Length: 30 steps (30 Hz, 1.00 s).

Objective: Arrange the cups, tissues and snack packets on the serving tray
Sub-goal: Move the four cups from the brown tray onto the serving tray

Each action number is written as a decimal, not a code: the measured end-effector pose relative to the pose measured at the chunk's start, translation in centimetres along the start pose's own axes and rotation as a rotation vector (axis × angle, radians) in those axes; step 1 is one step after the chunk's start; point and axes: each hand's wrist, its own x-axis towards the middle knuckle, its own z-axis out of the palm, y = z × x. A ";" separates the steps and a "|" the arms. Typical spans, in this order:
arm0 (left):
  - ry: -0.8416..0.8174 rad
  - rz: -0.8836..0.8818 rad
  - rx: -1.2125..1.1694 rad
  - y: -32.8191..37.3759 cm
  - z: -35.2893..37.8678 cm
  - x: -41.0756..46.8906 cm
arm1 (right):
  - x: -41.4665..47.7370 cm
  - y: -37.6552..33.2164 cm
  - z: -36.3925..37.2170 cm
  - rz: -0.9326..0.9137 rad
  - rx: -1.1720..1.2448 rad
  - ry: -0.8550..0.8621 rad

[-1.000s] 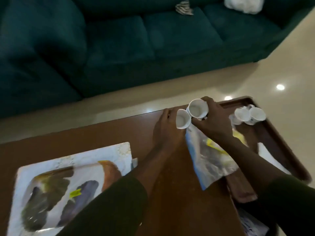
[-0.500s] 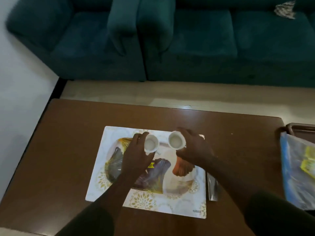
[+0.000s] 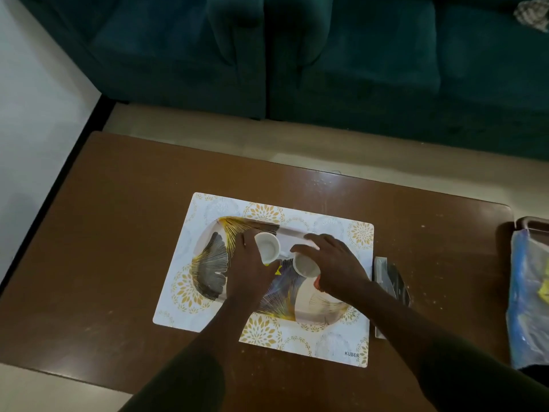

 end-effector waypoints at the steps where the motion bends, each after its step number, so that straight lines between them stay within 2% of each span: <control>1: -0.013 0.013 0.010 -0.1 0.0 0.0 | -0.2 -0.1 0.0 0.019 0.017 0.030; 6: -0.150 0.302 0.209 -1.7 -1.0 -0.3 | -2.9 -2.4 1.9 0.378 0.361 0.369; 8: -0.223 0.384 0.253 -1.7 -1.6 -0.2 | -4.1 -3.6 2.9 0.504 0.470 0.445; 12: -0.147 0.238 0.189 -1.1 -1.8 0.5 | -2.9 -4.9 3.5 0.590 0.588 0.457; 15: -0.110 0.064 0.047 -0.2 -1.3 0.0 | -2.0 -5.1 3.2 0.589 0.607 0.464; 22: -0.104 0.125 -0.061 0.1 -0.5 1.1 | -0.7 -4.4 2.1 0.454 0.563 0.456; 30: -0.095 0.179 -0.062 0.0 -0.5 2.8 | 0.5 -4.2 2.1 0.400 0.525 0.448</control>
